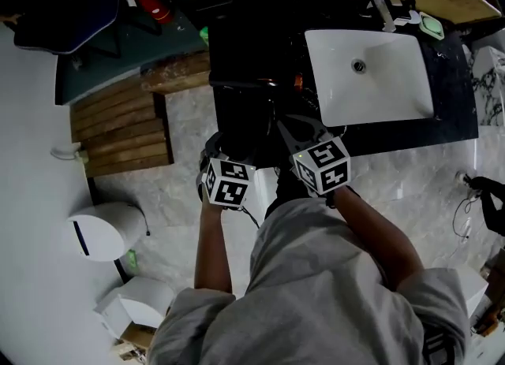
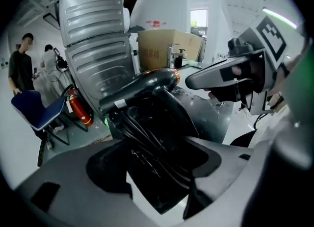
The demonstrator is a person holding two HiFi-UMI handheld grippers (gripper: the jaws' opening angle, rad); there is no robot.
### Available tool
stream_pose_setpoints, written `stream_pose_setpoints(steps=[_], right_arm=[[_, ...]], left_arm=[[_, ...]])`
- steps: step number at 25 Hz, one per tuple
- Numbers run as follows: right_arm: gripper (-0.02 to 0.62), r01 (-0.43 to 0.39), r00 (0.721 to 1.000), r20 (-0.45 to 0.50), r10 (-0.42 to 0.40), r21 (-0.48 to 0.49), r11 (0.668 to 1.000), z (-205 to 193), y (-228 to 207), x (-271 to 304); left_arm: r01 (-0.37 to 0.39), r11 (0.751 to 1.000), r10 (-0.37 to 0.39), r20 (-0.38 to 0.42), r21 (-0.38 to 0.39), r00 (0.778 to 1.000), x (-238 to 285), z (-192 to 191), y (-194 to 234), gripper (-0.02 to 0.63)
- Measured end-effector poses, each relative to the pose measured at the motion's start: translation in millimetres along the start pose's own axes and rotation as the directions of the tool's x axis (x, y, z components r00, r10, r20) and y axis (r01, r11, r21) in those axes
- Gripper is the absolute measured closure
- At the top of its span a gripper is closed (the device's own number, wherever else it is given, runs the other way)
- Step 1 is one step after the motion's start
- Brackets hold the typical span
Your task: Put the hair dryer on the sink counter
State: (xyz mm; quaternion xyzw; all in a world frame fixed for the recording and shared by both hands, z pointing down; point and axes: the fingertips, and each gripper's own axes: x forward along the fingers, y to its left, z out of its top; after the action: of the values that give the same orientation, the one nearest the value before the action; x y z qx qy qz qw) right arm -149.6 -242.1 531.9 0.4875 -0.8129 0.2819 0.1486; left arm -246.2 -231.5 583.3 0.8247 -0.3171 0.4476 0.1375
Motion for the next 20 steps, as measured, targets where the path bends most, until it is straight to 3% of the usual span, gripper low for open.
stream_pose_setpoints(steps=[3,6,8,12,20], right_arm=[[0.569,-0.010,1.000,-0.001,0.010,-0.002,1.000,-2,3,3],[0.569,-0.026,1.000,-0.005,0.026,-0.003,1.000,-4,7,6],[0.569,-0.035,0.999,-0.007,0.035,-0.008,0.999,-3,9,8],[0.569,-0.050,0.999,-0.011,0.050,-0.014,0.999,-3,13,10],[0.569,-0.065,0.998,0.000,0.065,-0.024,0.998,-2,19,11]], left_arm=[[0.037,0.999,-0.036,0.031,-0.031,0.999,-2,0,-3,0.310],[0.114,0.976,-0.094,0.115,-0.188,0.989,-12,3,1,0.308],[0.125,0.961,-0.090,0.148,-0.247,0.985,-19,5,8,0.308],[0.079,0.971,-0.050,0.134,-0.223,0.990,-26,3,16,0.308],[0.090,0.960,-0.045,0.169,-0.266,0.985,-29,8,11,0.308]])
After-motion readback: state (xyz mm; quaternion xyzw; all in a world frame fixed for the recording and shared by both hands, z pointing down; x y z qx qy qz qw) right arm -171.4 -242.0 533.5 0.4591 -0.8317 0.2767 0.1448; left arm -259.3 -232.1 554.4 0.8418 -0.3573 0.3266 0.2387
